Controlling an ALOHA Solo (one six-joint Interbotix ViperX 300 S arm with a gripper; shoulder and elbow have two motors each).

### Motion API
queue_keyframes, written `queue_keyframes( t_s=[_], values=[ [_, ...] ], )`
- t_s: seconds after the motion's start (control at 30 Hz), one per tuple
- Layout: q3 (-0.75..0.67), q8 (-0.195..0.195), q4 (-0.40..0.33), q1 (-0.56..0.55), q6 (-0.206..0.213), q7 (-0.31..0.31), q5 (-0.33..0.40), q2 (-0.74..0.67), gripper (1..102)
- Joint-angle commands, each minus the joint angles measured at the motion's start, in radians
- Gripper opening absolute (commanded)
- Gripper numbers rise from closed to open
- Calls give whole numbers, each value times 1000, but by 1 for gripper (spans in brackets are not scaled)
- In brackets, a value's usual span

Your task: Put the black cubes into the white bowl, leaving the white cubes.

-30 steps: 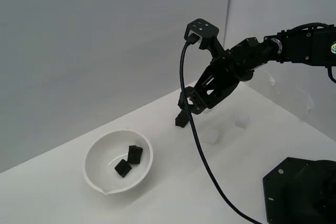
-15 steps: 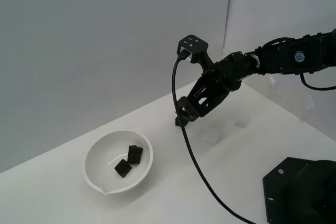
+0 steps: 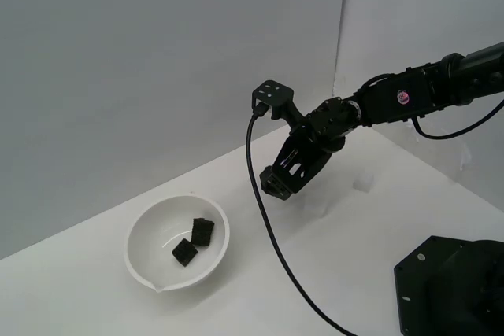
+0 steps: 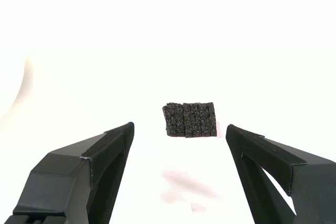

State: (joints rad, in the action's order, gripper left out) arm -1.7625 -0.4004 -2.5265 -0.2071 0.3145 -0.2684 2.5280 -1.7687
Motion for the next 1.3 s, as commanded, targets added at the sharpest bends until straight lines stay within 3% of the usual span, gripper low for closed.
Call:
queue_keyframes(
  t_s=[0.0,0.43,0.5,0.63,0.7,0.9,1.27],
  values=[
    [-11,-18,29,-9,2,5,-34,-6,100],
    [55,-21,51,-9,2,5,-54,58,98],
    [61,-21,51,-9,2,3,-52,64,84],
    [63,-21,46,-9,2,-8,-49,67,34],
    [60,-21,44,-9,2,-11,-46,64,21],
    [20,-21,44,-8,2,-40,-48,28,6],
    [-201,-20,60,-5,3,-156,-64,-196,5]
  ],
)
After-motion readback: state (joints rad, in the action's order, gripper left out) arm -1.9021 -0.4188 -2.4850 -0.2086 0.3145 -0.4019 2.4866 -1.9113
